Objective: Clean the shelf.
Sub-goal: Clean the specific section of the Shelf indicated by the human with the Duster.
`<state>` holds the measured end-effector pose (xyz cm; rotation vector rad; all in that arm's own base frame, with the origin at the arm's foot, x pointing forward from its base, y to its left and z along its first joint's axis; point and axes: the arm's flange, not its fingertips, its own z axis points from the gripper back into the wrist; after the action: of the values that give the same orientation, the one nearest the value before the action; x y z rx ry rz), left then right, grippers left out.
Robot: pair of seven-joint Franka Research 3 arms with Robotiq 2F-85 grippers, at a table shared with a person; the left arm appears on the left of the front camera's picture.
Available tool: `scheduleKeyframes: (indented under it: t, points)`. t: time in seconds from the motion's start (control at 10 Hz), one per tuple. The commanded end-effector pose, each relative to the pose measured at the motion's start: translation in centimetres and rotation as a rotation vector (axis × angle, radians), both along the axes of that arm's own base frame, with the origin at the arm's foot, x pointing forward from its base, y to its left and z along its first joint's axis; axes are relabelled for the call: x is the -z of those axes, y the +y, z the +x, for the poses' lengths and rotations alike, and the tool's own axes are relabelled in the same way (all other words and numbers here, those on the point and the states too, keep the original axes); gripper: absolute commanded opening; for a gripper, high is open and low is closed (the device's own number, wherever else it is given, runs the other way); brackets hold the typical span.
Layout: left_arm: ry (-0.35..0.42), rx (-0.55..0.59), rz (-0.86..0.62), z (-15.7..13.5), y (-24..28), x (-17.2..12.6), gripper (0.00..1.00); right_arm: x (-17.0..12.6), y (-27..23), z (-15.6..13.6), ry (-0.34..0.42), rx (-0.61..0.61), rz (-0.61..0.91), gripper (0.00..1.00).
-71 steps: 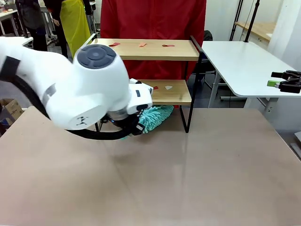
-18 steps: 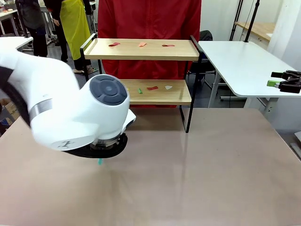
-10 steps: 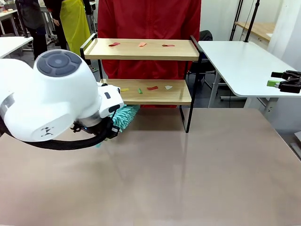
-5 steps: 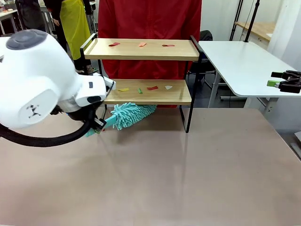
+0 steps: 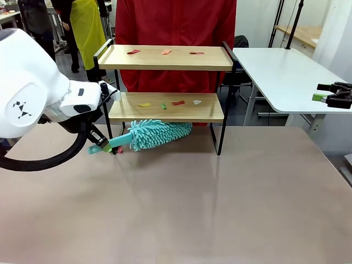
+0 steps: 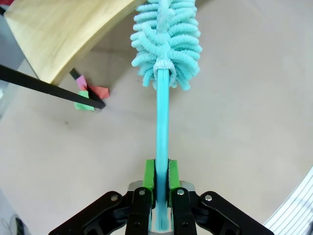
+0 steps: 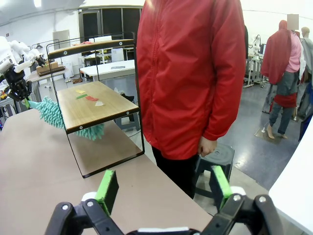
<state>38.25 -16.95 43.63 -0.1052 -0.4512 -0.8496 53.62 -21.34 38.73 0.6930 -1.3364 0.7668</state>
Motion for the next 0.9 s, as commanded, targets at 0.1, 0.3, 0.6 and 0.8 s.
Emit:
scheduleKeyframes:
  t: [0.1,0.3,0.6,0.8]
  points:
    - [0.002,0.147,0.008,-10.4,5.5,6.4,0.13,-0.8,0.3,0.1,0.014,0.016,-0.002,1.00]
    - [-0.015,0.261,0.014,-10.4,5.6,6.4,0.13,-0.8,0.3,0.1,0.014,0.016,-0.002,1.00]
    - [-0.022,0.281,-0.014,-10.6,5.8,4.5,0.13,-0.8,0.3,0.1,0.014,0.016,-0.002,1.00]
    - [-0.010,0.264,0.042,-0.5,1.1,-0.4,0.13,-0.8,0.3,0.1,0.014,0.016,-0.002,1.00]
